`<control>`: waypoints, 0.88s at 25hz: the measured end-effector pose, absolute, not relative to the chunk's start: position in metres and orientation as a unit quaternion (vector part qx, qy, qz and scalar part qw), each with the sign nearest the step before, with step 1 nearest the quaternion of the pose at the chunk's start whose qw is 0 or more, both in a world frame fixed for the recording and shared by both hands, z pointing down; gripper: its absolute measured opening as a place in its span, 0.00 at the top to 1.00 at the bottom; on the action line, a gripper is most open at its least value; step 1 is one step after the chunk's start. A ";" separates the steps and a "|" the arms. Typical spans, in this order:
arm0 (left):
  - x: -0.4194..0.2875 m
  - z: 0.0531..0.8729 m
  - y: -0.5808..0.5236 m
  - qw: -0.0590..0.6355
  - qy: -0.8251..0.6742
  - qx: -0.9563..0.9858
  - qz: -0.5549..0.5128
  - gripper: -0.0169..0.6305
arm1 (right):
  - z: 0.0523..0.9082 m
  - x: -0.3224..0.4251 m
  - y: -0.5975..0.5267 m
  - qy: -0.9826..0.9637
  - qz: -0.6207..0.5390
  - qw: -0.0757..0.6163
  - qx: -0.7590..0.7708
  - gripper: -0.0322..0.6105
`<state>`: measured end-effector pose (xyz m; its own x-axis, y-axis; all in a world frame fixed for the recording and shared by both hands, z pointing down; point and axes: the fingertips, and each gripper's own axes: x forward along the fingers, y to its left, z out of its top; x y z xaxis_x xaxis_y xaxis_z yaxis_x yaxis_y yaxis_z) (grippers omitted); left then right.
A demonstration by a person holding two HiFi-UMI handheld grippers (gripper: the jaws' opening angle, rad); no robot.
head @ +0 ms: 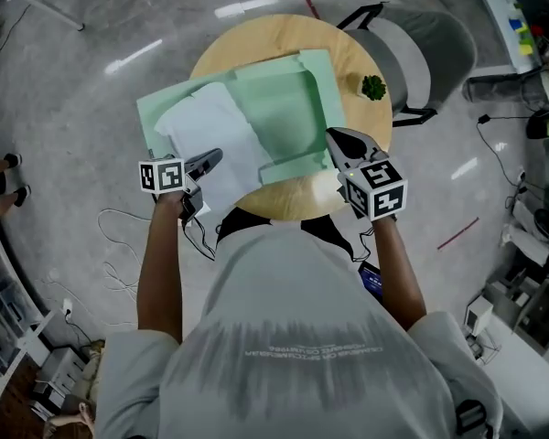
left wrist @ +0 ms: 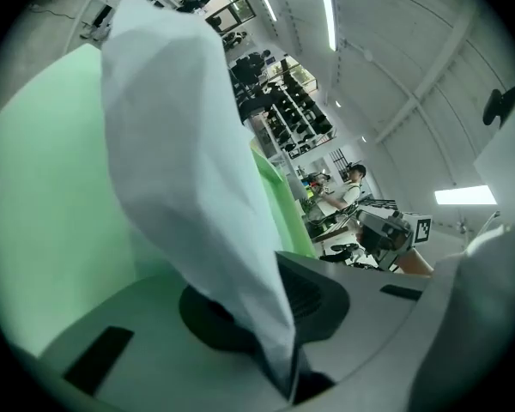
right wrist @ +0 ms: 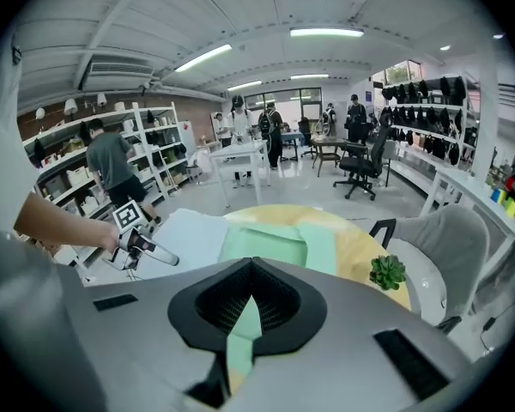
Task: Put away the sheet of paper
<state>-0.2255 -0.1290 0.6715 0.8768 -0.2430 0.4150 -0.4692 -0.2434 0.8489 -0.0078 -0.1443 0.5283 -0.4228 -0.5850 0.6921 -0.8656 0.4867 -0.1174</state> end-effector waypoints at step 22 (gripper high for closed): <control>-0.204 0.668 -0.173 0.615 -0.236 0.748 0.081 0.89 | 0.541 0.000 -0.144 -0.796 0.264 0.298 0.456 0.91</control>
<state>-0.2038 -0.1729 0.6684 0.8757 -0.2520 0.4118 -0.4526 -0.1318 0.8819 0.0004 -0.1441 0.5411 -0.4059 -0.5685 0.7156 -0.8833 0.4450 -0.1474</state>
